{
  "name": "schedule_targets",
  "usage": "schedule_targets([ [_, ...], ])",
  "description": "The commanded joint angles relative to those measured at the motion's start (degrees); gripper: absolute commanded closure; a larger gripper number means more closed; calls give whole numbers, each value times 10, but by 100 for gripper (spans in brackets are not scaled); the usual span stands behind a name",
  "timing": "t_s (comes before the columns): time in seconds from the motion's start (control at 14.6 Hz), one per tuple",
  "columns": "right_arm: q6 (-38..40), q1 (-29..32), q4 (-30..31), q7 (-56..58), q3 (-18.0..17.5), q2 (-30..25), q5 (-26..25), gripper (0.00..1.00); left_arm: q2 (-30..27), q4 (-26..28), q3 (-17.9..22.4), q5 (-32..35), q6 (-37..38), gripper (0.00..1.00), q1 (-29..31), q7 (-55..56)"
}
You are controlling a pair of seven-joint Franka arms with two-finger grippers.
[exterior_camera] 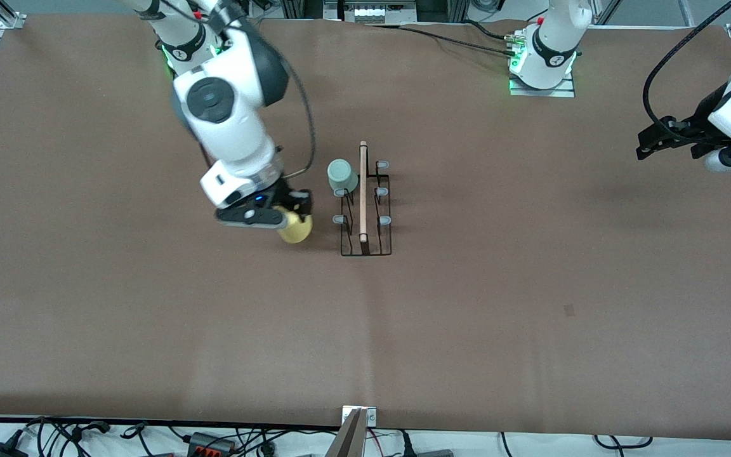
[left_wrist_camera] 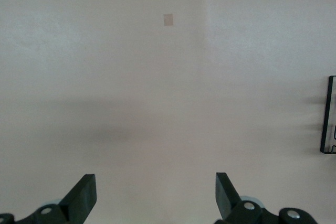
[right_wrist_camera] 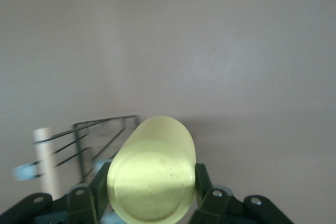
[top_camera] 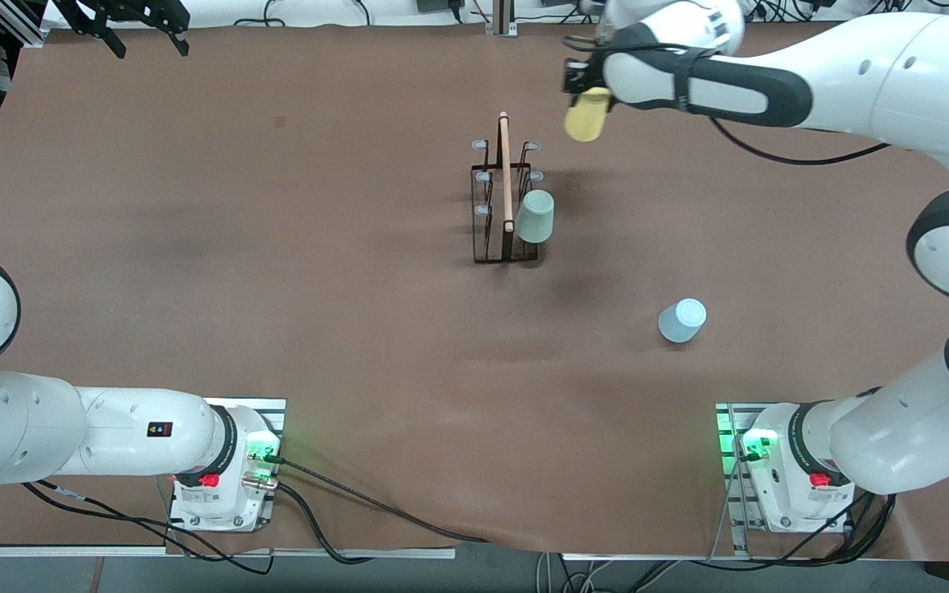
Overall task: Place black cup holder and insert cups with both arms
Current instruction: 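Carry the yellow cup with the right gripper onto a rack peg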
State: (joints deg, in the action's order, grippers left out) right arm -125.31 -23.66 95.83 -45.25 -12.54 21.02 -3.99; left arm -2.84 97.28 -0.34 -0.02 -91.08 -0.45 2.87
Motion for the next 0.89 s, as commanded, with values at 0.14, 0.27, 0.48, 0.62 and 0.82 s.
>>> schedule_targets([
  [0.14, 25, -49, -103, -83, 8, 82, -6, 81, 5, -12, 1, 3, 3, 0, 0, -8],
  [0.27, 24, -53, -100, -85, 8, 88, -9, 81, 6, -12, 1, 2, 3, 0, 0, -8],
  [0.48, 4, -60, -99, -86, 8, 107, -2, 80, 6, -12, 0, 2, 4, 0, 0, -8],
  [0.62, -12, -61, -97, -85, 8, 117, -2, 77, 6, -12, 0, 2, 4, 0, 0, -8],
  [0.82, -13, -58, -91, -72, 9, 120, -6, 0, 5, -12, 0, 2, 4, 0, 0, -8],
])
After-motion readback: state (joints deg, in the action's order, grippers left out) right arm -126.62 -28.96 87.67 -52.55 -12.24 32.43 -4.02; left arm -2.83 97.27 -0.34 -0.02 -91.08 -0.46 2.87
